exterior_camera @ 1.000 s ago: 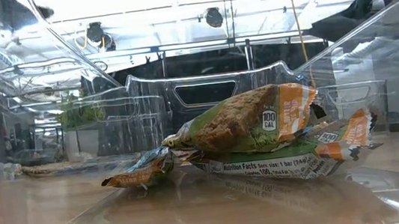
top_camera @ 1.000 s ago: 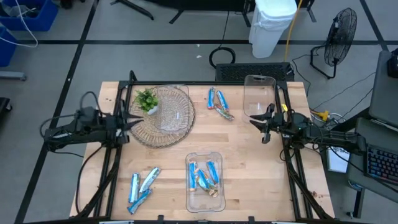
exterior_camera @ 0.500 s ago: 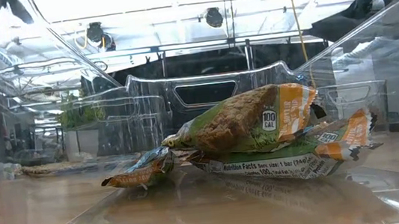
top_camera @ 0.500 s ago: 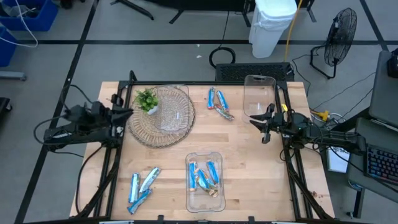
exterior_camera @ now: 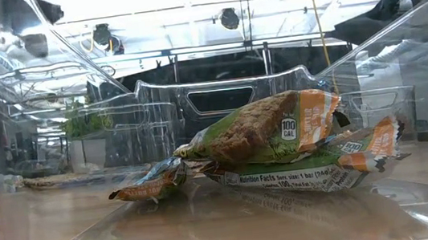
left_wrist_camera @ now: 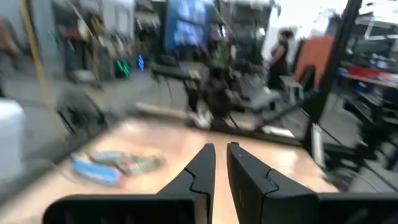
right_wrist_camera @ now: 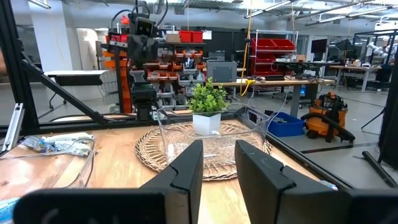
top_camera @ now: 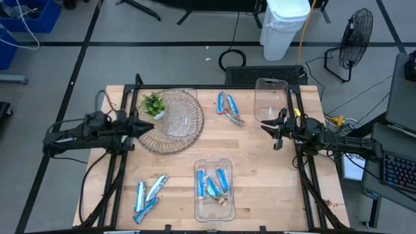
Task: Pick and place Granola Bars by type
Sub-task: Put the blue granola bar into the top left transparent bin
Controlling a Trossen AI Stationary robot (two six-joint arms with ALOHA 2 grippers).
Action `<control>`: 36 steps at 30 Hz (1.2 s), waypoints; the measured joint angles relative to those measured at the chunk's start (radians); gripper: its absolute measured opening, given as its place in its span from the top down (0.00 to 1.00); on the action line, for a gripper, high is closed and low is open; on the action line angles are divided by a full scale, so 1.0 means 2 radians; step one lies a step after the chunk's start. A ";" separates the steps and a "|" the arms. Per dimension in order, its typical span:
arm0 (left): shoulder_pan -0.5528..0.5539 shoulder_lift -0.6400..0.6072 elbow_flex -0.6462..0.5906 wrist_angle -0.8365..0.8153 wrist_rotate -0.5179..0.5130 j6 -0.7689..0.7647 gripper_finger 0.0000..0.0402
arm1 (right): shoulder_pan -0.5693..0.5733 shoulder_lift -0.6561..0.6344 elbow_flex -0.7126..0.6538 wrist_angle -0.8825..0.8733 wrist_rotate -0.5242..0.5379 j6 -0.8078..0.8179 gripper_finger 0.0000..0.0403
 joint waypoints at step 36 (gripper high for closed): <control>-0.226 0.405 0.217 -0.302 -0.023 -0.379 0.88 | 0.000 0.000 0.000 -0.002 0.000 0.000 0.79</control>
